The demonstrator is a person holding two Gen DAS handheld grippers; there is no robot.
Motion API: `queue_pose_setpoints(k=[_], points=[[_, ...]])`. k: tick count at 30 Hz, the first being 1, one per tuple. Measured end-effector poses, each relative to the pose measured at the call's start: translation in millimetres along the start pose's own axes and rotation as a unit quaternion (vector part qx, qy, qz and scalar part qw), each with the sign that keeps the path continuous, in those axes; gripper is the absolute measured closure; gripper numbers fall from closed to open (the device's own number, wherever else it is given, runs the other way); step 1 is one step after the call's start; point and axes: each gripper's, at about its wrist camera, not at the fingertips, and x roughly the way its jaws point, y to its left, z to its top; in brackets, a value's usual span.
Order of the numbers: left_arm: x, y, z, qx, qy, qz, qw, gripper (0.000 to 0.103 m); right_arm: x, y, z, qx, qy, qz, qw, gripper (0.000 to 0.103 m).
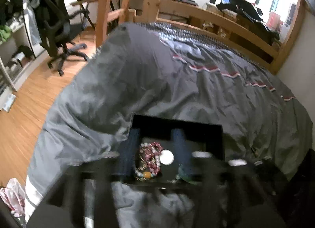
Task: Organize jewelry
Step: 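Carry the pink bracelet and jade bangle into the box and release them, then grasp the second silver ring with the left tool while the right tool grasps the gold ring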
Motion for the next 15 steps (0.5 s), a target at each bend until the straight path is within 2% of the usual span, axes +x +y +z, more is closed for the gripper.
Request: queue_pose_setpoints(k=[1, 2, 5, 15], points=[[-5, -1, 0, 0.004, -0.016, 0.010, 0.9998, 0.024, -2, -1, 1, 0.000, -0.004, -0.010, 1.000, 0.005], [-8, -2, 1, 0.005, -0.023, 0.013, 0.9996, 0.018, -2, -2, 3, -0.002, 0.000, -0.017, 1.000, 0.004], [-16, -6, 2, 0.008, -0.040, 0.000, 0.9992, 0.010, -3, -10, 3, -0.011, 0.006, -0.051, 0.999, 0.004], [-16, -26, -1, 0.032, -0.054, -0.026, 0.9977, 0.006, -25, -59, 10, 0.013, 0.002, -0.121, 0.993, 0.004]])
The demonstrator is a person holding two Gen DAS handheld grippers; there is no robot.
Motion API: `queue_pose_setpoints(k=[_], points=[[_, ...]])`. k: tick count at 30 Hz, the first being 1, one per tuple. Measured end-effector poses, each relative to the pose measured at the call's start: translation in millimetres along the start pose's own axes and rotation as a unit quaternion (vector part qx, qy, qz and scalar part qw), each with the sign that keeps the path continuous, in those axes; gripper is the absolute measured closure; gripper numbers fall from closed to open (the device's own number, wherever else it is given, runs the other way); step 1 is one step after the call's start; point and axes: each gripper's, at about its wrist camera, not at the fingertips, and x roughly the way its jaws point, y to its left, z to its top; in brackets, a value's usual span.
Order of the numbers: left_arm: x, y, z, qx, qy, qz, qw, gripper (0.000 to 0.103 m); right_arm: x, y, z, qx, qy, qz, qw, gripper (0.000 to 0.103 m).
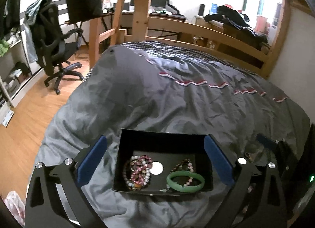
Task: Organize jewelry
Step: 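Grasp the second silver ring with the left tool while the right tool grasps the gold ring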
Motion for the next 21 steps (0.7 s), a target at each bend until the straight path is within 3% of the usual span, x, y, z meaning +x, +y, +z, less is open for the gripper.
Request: queue_pose_setpoints(k=[9, 15, 19, 20, 21], points=[[17, -32, -9, 0.017, 0.015, -0.040, 0.9989, 0.006, -26, -64, -9, 0.007, 0.040, -0.050, 0.998, 0.004], [25, -70, -21, 0.075, 0.011, -0.064, 0.9951, 0.006, -37, -90, -37, -0.047, 0.088, -0.025, 0.995, 0.004], [32, -100, -27, 0.095, 0.015, -0.094, 0.9909, 0.006, -28, -116, -57, -0.027, 0.109, 0.009, 0.994, 0.005], [35, -111, -29, 0.104, 0.017, -0.104, 0.9890, 0.006, -23, -124, -62, -0.018, 0.114, 0.015, 0.993, 0.012], [37, -119, -32, 0.111, 0.018, -0.115, 0.9870, 0.006, -19, -128, -65, -0.014, 0.121, 0.017, 0.992, 0.030]])
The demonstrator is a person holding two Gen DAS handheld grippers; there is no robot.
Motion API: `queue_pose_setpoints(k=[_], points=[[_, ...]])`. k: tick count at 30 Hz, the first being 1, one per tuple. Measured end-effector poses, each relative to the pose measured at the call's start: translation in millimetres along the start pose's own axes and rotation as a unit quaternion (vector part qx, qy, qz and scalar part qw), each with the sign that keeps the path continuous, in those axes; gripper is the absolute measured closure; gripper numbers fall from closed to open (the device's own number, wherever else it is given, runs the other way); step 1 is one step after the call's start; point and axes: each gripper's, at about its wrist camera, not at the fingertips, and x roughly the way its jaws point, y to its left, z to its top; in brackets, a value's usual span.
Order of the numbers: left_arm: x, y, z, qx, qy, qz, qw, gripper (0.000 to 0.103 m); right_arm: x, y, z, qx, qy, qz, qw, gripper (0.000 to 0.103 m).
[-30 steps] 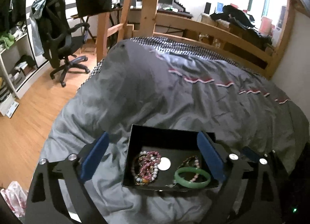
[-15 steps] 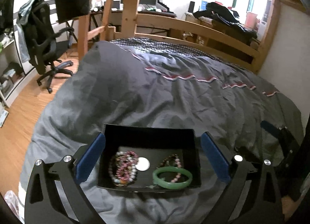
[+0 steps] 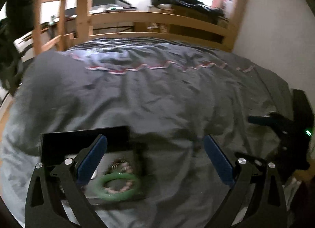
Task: Organize jewelry
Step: 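Grasp the second silver ring with the left tool while the right tool grasps the gold ring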
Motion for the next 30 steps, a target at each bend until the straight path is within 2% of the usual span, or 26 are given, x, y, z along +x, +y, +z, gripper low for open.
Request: queue_pose_setpoints(k=[2, 3, 4, 6, 8, 10, 14, 19, 21, 22, 23, 25, 28, 30], points=[[12, -20, 0, 0.022, 0.006, -0.026, 0.9994, 0.006, 17, -12, -6, 0.007, 0.035, -0.002, 0.999, 0.049], [18, -30, 0, 0.033, 0.009, -0.029, 0.9990, 0.006, 24, -16, -9, 0.012, 0.046, 0.001, 0.999, 0.055], [22, -36, 0, 0.041, 0.009, -0.031, 0.9987, 0.007, 29, -20, -12, 0.018, 0.051, 0.007, 0.998, 0.056], [36, -57, 1, 0.068, 0.013, -0.045, 0.9966, 0.015, 37, -21, -15, 0.018, 0.060, 0.021, 0.998, 0.059], [52, -76, 2, 0.094, 0.026, -0.064, 0.9932, 0.029, 42, -22, -16, 0.012, 0.061, 0.033, 0.998, 0.064], [71, -90, 0, 0.116, 0.041, -0.065, 0.9903, 0.035, 47, -22, -20, 0.011, 0.064, 0.046, 0.997, 0.064], [104, -100, -8, 0.136, 0.065, -0.055, 0.9871, 0.037, 61, -19, -26, 0.004, 0.071, 0.057, 0.996, 0.064], [129, -101, -17, 0.143, 0.085, -0.062, 0.9842, 0.038, 75, -25, -34, 0.020, 0.079, 0.060, 0.995, 0.065], [135, -104, -19, 0.147, 0.091, -0.070, 0.9825, 0.049, 74, -31, -34, 0.033, 0.079, 0.050, 0.995, 0.082], [139, -107, -20, 0.150, 0.095, -0.073, 0.9813, 0.055, 74, -33, -36, 0.037, 0.079, 0.048, 0.995, 0.086], [140, -109, -21, 0.153, 0.096, -0.073, 0.9809, 0.056, 73, -37, -36, 0.043, 0.079, 0.046, 0.995, 0.089], [139, -110, -23, 0.152, 0.093, -0.078, 0.9809, 0.056, 71, -40, -37, 0.050, 0.079, 0.046, 0.995, 0.089], [142, -111, -27, 0.152, 0.100, -0.090, 0.9792, 0.064, 71, -39, -35, 0.045, 0.078, 0.031, 0.995, 0.089], [142, -112, -30, 0.153, 0.096, -0.096, 0.9789, 0.064, 71, -39, -35, 0.047, 0.078, 0.029, 0.995, 0.089]])
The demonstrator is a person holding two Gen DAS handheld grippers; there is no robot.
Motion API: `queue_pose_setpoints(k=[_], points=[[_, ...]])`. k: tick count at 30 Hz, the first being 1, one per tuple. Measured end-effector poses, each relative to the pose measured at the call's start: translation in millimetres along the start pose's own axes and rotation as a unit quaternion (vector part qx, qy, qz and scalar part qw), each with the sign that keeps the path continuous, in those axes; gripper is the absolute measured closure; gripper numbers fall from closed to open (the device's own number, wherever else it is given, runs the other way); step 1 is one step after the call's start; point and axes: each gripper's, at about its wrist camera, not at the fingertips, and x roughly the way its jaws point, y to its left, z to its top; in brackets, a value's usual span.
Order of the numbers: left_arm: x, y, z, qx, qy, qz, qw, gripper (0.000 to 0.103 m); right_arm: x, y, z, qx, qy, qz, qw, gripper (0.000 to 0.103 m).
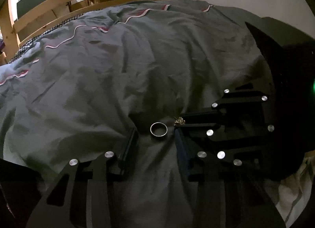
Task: Organize jewelry
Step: 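Grasp the second silver ring with the left tool while the right tool grasps the gold ring, then carry both rings into the black box and open both tools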
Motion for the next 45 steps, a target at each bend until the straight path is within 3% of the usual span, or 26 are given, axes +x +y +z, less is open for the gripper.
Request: queue_pose_setpoints(k=[10, 18, 31, 39, 45], points=[[20, 8, -1, -0.023, 0.016, -0.011, 0.9995, 0.083, 4, -3, 0, 0.002, 0.003, 0.005, 1.000, 0.089], [3, 9, -6, -0.034, 0.008, -0.003, 0.9994, 0.084, -6, -4, 2, 0.008, -0.027, 0.014, 1.000, 0.089], [-75, 20, -2, -0.071, -0.040, 0.040, 0.9958, 0.083, -60, 12, 23, 0.000, -0.112, 0.006, 0.994, 0.089], [-135, 22, -14, -0.081, -0.066, 0.074, 0.9918, 0.083, -101, 56, 40, -0.035, -0.157, 0.017, 0.987, 0.089], [-167, 35, -27, -0.095, -0.076, 0.101, 0.9874, 0.083, -117, 106, 51, -0.072, -0.167, 0.031, 0.983, 0.089]])
